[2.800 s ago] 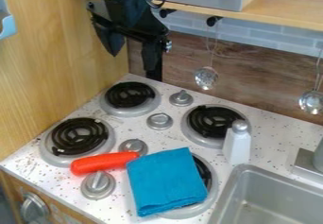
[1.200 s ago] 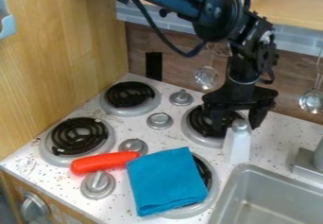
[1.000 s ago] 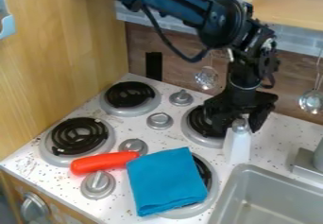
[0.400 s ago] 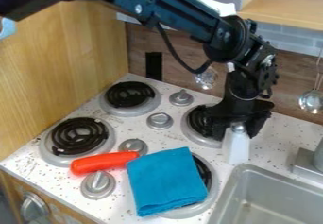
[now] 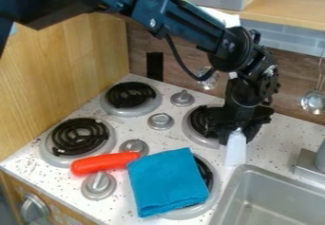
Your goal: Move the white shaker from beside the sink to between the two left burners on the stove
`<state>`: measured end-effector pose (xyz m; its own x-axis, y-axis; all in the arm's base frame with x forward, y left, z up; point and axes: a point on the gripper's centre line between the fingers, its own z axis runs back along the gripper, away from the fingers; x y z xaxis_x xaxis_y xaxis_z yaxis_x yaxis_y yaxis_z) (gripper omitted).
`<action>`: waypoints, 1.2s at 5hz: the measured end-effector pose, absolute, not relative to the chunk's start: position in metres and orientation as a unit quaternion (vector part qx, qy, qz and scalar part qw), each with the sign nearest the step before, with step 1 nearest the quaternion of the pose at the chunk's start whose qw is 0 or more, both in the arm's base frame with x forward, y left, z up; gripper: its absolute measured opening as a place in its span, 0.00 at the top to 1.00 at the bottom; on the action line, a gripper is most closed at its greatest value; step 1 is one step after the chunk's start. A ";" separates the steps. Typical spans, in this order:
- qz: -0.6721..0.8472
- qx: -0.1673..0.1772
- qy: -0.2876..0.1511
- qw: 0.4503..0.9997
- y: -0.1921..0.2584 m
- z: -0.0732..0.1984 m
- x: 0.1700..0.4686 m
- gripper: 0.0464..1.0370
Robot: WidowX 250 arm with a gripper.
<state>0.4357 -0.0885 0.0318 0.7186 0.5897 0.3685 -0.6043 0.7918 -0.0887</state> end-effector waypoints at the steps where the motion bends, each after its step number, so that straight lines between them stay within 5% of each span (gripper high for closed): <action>1: 0.324 0.015 -0.195 0.926 -0.089 0.032 0.437 0.41; 4: 0.311 0.001 -0.202 0.929 -0.082 0.067 0.411 0.41; 6: 0.367 0.027 -0.190 0.910 -0.006 0.074 0.388 0.41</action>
